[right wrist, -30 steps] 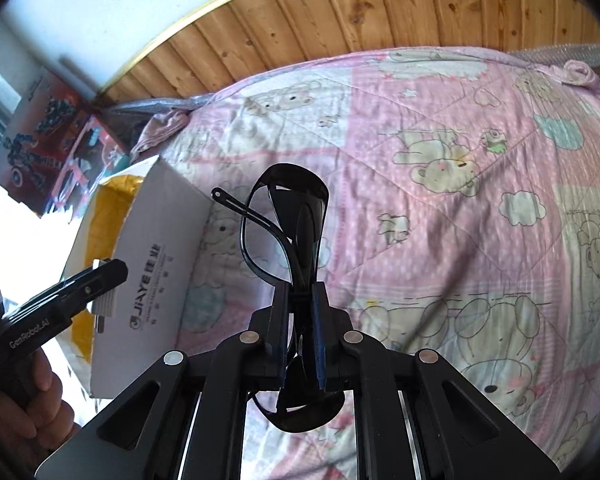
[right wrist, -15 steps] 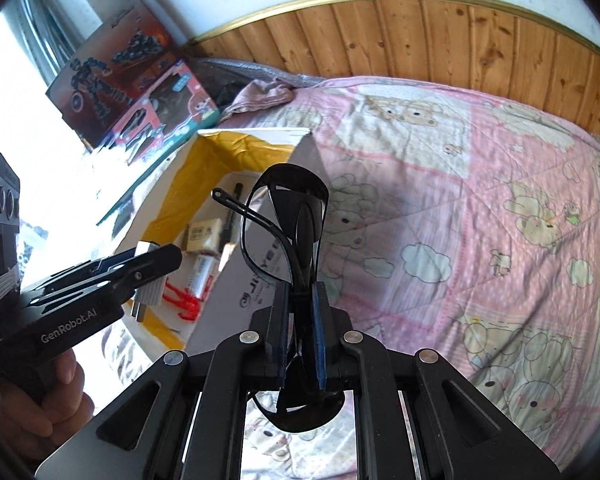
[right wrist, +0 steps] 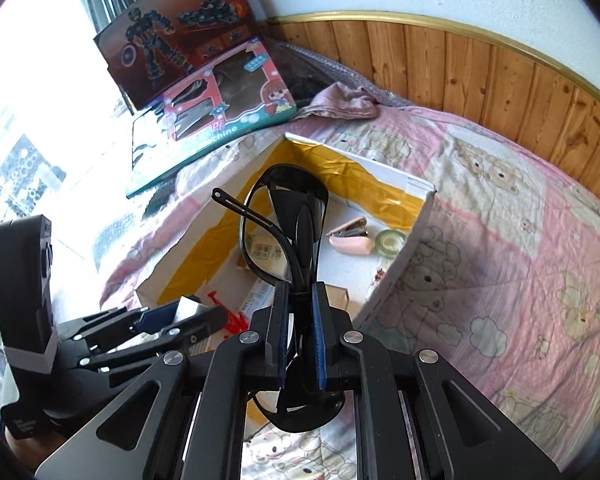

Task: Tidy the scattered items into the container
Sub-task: 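Carry the charger and glasses over the white box with both tools, then open both tools to drop the charger and glasses into the box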

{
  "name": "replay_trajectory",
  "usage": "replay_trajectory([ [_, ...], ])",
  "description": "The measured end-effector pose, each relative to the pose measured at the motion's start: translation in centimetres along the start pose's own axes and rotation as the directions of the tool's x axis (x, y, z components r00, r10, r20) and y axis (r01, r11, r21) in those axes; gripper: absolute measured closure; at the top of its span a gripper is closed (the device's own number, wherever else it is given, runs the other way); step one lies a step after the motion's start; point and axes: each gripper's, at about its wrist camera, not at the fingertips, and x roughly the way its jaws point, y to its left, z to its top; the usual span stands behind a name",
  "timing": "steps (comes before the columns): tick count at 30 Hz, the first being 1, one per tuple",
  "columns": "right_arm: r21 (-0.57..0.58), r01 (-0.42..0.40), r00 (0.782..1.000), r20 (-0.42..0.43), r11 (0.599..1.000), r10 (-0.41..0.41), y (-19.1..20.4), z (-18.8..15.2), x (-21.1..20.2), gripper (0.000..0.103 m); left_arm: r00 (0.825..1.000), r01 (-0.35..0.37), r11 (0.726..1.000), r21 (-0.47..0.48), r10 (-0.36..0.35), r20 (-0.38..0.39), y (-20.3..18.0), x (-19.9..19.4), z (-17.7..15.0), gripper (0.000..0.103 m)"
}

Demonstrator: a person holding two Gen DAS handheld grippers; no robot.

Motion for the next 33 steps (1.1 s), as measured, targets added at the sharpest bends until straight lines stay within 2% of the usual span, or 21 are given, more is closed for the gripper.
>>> replay_trajectory([
  [2, -0.017, 0.003, 1.0, -0.013, 1.0, -0.003, 0.4, 0.8, 1.1, 0.091, 1.0, 0.004, 1.0, -0.006, -0.004, -0.012, 0.3, 0.6, 0.0, 0.072],
  [6, -0.039, 0.013, 1.0, -0.015, 0.999, -0.014, 0.8, 2.0, 3.0, 0.083, 1.0, 0.001, 1.0, -0.023, -0.001, -0.029, 0.7, 1.8, -0.1, 0.07],
  [7, -0.041, 0.012, 1.0, -0.02, 0.999, -0.013, 0.8, 2.2, 3.4, 0.078, 0.999, -0.001, 1.0, -0.024, 0.001, -0.032, 0.8, 2.0, -0.2, 0.066],
  [8, -0.04, 0.017, 1.0, -0.02, 0.999, -0.018, 0.8, 2.3, 3.6, 0.067, 0.999, -0.007, 1.0, -0.023, 0.006, -0.032, 0.8, 2.1, -0.2, 0.063],
  [9, -0.043, 0.022, 1.0, -0.019, 0.999, -0.022, 0.8, 2.4, 3.7, 0.063, 1.0, -0.013, 1.0, -0.022, 0.012, -0.029, 0.9, 2.2, -0.2, 0.057],
  [19, -0.109, 0.11, 0.992, -0.053, 0.988, -0.116, 1.2, 1.0, 3.9, 0.063, 0.999, -0.04, 0.999, -0.031, 0.04, 0.005, 1.9, 1.2, -0.8, 0.055],
  [26, -0.09, 0.072, 0.992, -0.095, 0.993, -0.081, 1.7, -0.3, 3.7, 0.063, 0.999, -0.052, 0.998, -0.03, 0.053, 0.004, 2.1, -0.1, -1.8, 0.055],
  [33, -0.092, 0.053, 0.993, -0.101, 0.994, -0.063, 2.8, -0.9, 3.0, 0.063, 0.999, -0.05, 0.999, -0.008, 0.05, 0.019, 1.2, -1.4, -1.8, 0.055],
])
